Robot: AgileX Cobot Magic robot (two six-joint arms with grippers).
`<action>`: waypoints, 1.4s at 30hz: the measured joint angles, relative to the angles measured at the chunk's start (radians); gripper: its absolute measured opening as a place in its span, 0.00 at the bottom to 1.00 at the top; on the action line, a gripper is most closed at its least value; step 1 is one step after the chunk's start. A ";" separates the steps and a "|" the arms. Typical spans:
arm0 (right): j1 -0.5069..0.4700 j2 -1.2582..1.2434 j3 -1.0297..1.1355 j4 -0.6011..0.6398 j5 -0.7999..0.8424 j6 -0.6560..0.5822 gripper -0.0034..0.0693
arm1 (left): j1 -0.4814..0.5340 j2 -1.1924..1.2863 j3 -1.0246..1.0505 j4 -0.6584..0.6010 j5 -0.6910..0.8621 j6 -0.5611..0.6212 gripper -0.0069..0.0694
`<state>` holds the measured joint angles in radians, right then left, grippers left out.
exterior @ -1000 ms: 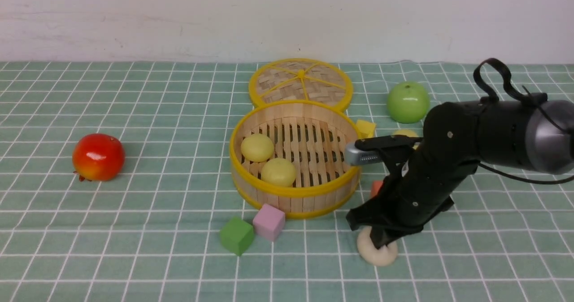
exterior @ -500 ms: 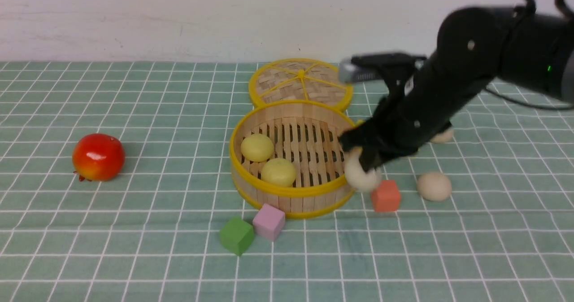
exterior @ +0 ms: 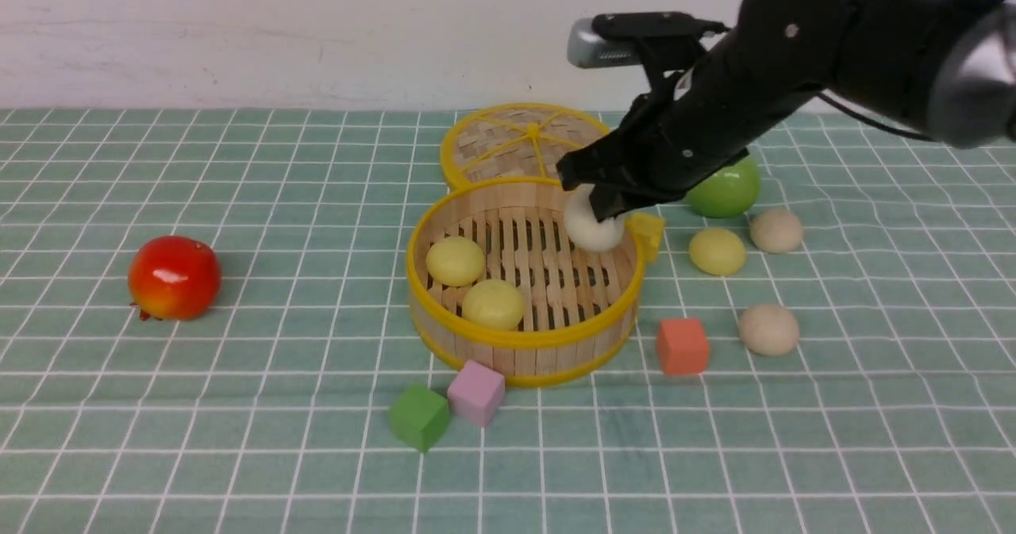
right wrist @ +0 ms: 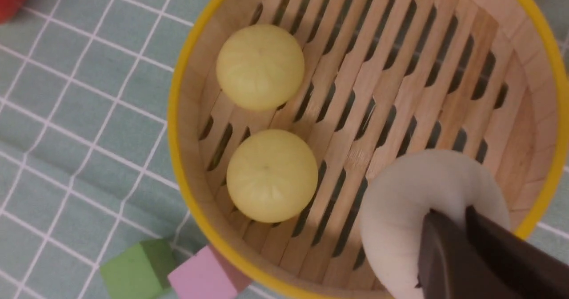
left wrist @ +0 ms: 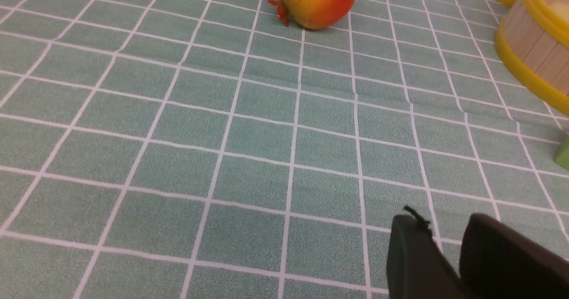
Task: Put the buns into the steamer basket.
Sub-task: Use the right arm to put the steamed stuffed bun into the steamer, then use the right arm to grab a steamed stuffed bun
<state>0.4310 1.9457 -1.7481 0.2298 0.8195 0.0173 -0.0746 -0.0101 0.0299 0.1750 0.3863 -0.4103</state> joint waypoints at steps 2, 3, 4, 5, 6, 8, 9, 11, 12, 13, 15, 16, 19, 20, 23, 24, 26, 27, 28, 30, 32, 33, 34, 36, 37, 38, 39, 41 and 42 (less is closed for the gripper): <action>0.000 0.033 -0.024 0.004 0.011 0.000 0.05 | 0.000 0.000 0.000 0.000 0.000 0.000 0.31; 0.000 0.052 -0.030 0.011 0.014 -0.001 0.05 | 0.000 0.000 0.000 0.000 0.000 0.000 0.31; 0.000 0.064 -0.033 0.016 0.014 -0.001 0.05 | 0.000 0.000 0.000 0.000 0.000 0.000 0.31; 0.000 0.082 -0.034 0.023 0.014 -0.001 0.05 | 0.000 0.000 0.000 0.000 0.000 0.000 0.31; 0.000 0.085 -0.034 0.023 0.014 -0.001 0.05 | 0.000 0.000 0.000 0.000 0.000 0.000 0.31; 0.000 0.109 -0.034 0.035 0.015 -0.001 0.05 | 0.000 0.000 0.000 0.000 0.000 0.000 0.32; 0.000 0.129 -0.034 0.053 0.017 -0.008 0.05 | 0.000 0.000 0.000 0.000 0.000 0.000 0.32; 0.000 0.148 -0.034 0.081 0.019 -0.026 0.05 | 0.000 0.000 0.000 0.000 0.000 0.000 0.32; 0.000 0.157 -0.034 0.099 0.021 -0.039 0.05 | 0.000 0.000 0.000 0.000 0.000 0.000 0.32; 0.000 0.164 -0.034 0.116 0.023 -0.053 0.05 | 0.000 0.000 0.000 0.000 0.000 0.000 0.32; 0.000 0.180 -0.034 0.134 0.033 -0.064 0.05 | 0.000 0.000 0.000 0.000 0.000 0.000 0.32; 0.000 0.180 -0.034 0.134 0.033 -0.064 0.05 | 0.000 0.000 0.000 0.000 0.000 0.000 0.32; 0.000 0.198 -0.035 0.135 0.043 -0.066 0.10 | 0.000 0.000 0.000 0.000 0.000 0.000 0.32; 0.000 0.199 -0.035 0.135 0.043 -0.066 0.11 | 0.000 0.000 0.000 0.000 0.000 0.000 0.33; 0.000 0.199 -0.037 0.135 0.048 -0.066 0.21 | 0.000 0.000 0.000 0.000 0.000 0.000 0.33; 0.000 0.198 -0.038 0.135 0.049 -0.066 0.25 | 0.000 0.000 0.000 0.000 0.000 0.000 0.33; 0.000 0.192 -0.043 0.134 0.062 -0.066 0.35 | 0.000 0.000 0.000 0.000 0.000 0.000 0.33; 0.000 0.186 -0.046 0.132 0.067 -0.066 0.38 | 0.000 0.000 0.000 0.000 0.000 0.000 0.33; 0.000 0.185 -0.047 0.129 0.072 -0.066 0.40 | 0.000 0.000 0.000 0.000 0.000 0.000 0.33; -0.002 0.164 -0.058 0.114 0.100 -0.066 0.49 | 0.000 0.000 0.000 0.000 0.000 0.000 0.34; -0.019 0.127 -0.076 0.090 0.139 -0.065 0.57 | 0.000 0.000 0.000 0.000 0.000 0.000 0.34; -0.035 0.103 -0.080 0.077 0.159 -0.060 0.59 | 0.000 0.000 0.000 0.000 0.000 0.000 0.34; -0.053 0.082 -0.083 0.065 0.180 -0.055 0.60 | 0.000 0.000 0.000 0.000 0.000 0.000 0.34; -0.091 0.047 -0.085 0.043 0.216 -0.052 0.60 | 0.000 0.000 0.000 0.000 0.000 0.000 0.35; -0.124 0.022 -0.088 0.023 0.244 -0.052 0.60 | 0.000 0.000 0.000 0.000 0.000 0.000 0.35; -0.150 0.007 -0.087 0.008 0.260 -0.049 0.60 | 0.000 0.000 0.000 0.000 0.000 0.000 0.35; -0.182 -0.008 -0.089 -0.010 0.274 -0.046 0.60 | 0.000 0.000 0.000 0.000 0.000 0.000 0.35; -0.234 -0.023 -0.090 -0.039 0.298 -0.017 0.58 | 0.000 0.000 0.000 0.000 0.000 0.000 0.35; -0.264 -0.028 -0.091 -0.053 0.306 -0.004 0.57 | 0.000 0.000 0.000 0.000 0.000 0.000 0.35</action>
<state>0.1667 1.9179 -1.8389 0.1768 1.1254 0.0137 -0.0746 -0.0101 0.0299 0.1750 0.3863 -0.4099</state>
